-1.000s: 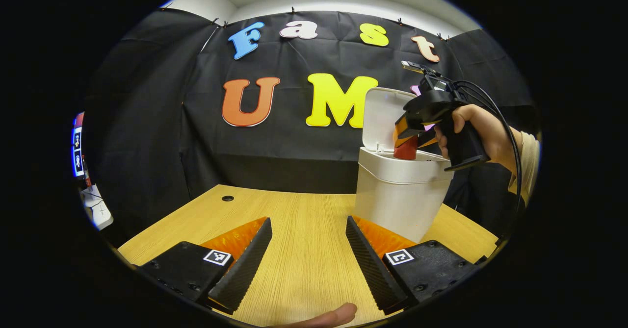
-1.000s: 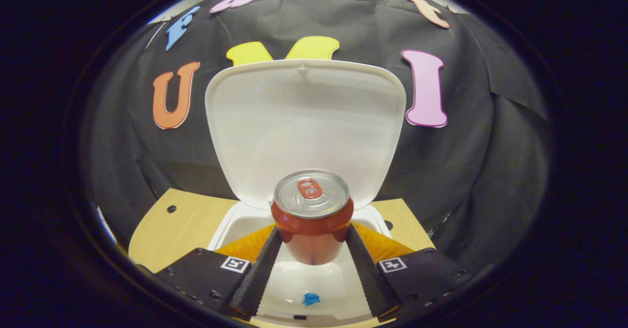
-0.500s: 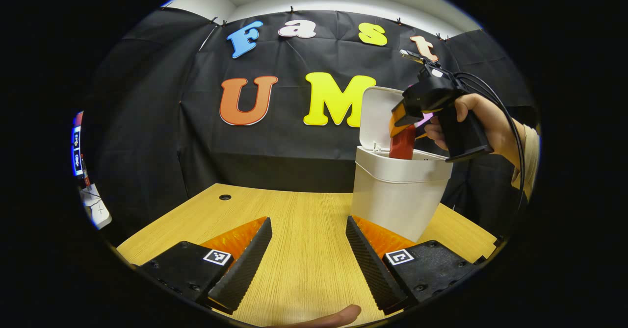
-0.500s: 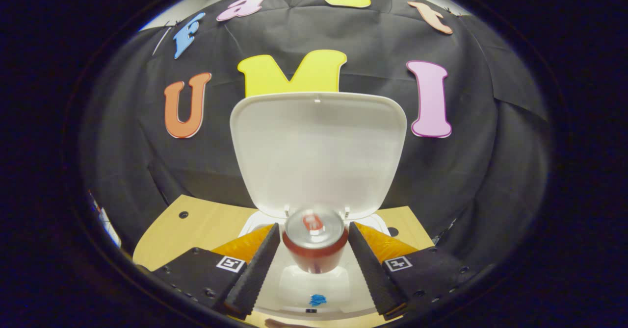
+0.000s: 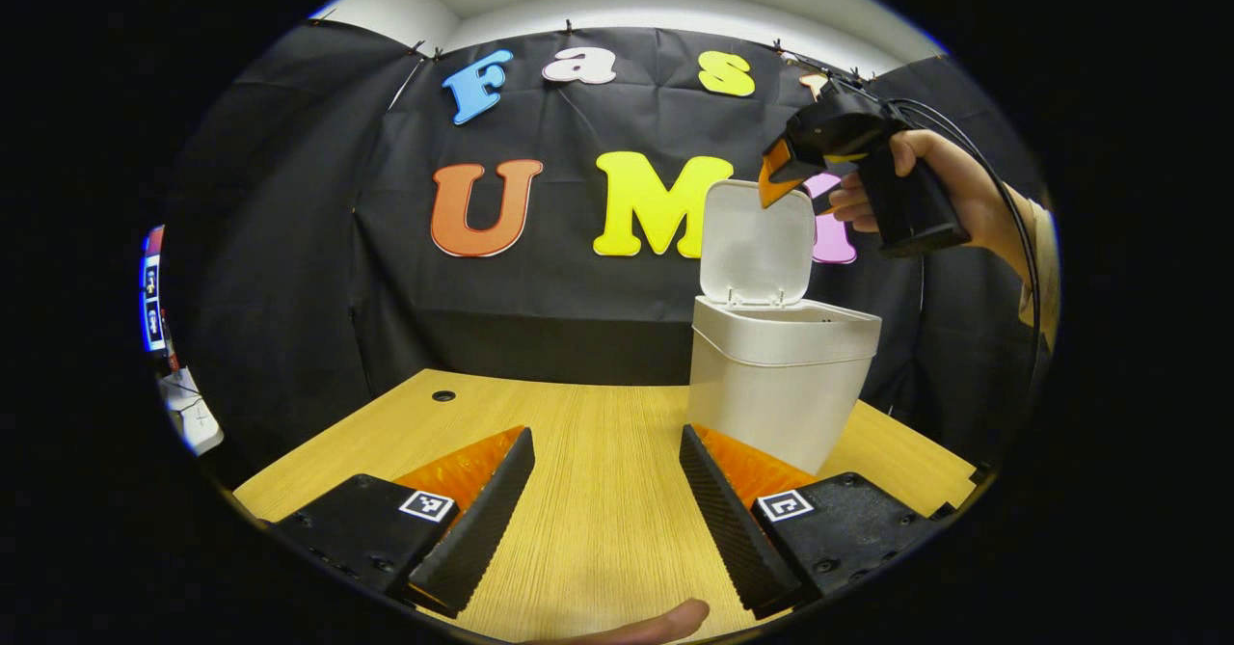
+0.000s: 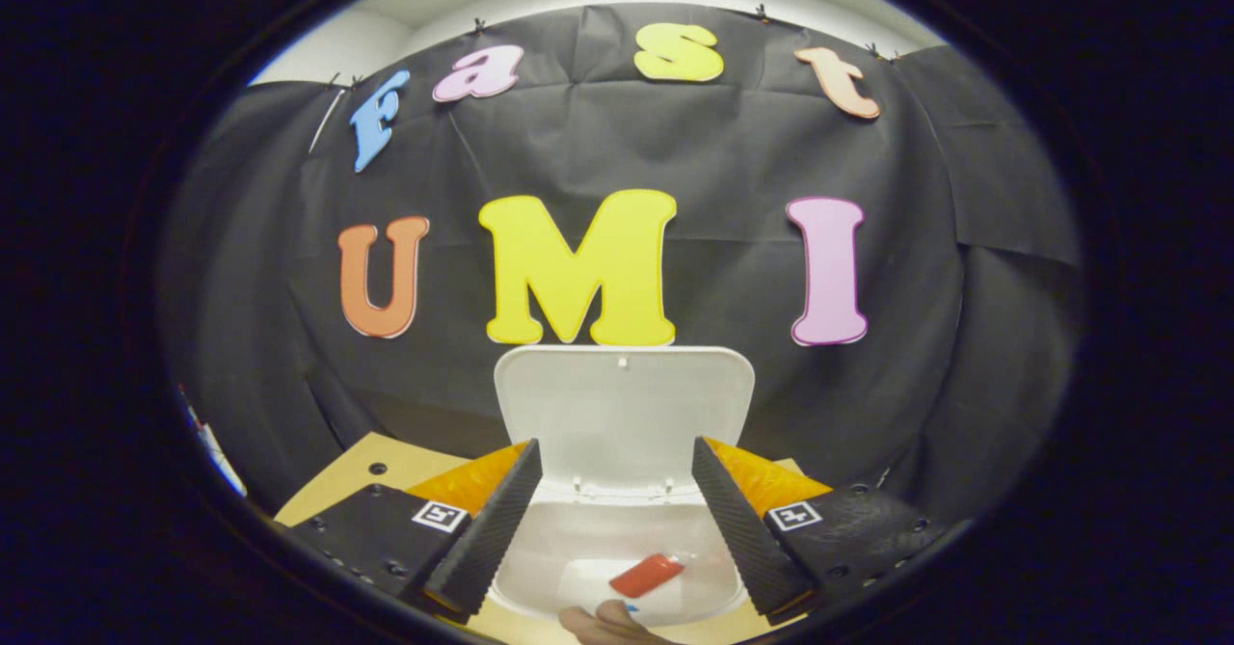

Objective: Press the lid of the desktop garbage bin to open it, pick up the crumpled paper on the desktop and throw it into the bin, then pick up the pop can on the desktop and drop it into the bin, and finally close the garbage bin lid.

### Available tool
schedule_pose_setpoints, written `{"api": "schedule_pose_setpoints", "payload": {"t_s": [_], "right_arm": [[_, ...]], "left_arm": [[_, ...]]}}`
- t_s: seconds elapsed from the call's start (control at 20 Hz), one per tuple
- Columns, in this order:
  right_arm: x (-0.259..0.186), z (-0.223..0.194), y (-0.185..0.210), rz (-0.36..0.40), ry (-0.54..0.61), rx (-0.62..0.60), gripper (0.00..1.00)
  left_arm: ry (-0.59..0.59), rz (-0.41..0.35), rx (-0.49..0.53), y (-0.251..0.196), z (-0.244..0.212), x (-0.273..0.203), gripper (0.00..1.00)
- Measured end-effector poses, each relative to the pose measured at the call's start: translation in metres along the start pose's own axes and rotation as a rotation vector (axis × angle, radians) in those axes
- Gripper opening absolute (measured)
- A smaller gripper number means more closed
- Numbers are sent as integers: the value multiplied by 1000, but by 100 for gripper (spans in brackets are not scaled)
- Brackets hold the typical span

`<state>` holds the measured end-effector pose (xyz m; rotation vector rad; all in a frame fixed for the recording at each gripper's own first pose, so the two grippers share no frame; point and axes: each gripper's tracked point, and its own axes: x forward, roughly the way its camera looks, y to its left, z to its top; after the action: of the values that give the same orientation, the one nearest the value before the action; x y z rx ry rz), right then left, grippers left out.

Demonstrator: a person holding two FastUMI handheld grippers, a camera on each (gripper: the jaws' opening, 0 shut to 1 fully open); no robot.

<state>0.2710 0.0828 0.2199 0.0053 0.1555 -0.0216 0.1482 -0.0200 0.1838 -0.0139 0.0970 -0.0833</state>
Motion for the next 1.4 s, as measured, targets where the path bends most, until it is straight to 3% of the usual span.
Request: {"api": "schedule_pose_setpoints", "payload": {"t_s": [0.1,0.3,0.75,0.9,1.05,1.4], "right_arm": [[0,15,7,36,-26,21,97],[18,45,-2,7,-111,-15,96],[63,75,20,-27,-179,12,96],[77,56,24,-34,-117,62,92],[79,54,18,-75,-117,-10,94],[59,45,14,-49,-58,-1,99]], "left_arm": [[-4,8,15,1,0,-1,98],[-21,8,2,1,5,-5,98],[-36,-12,-29,5,9,-7,98],[-29,9,-25,11,7,-5,98],[-30,9,-30,13,7,-3,98],[-33,7,-25,14,9,-5,98]]}}
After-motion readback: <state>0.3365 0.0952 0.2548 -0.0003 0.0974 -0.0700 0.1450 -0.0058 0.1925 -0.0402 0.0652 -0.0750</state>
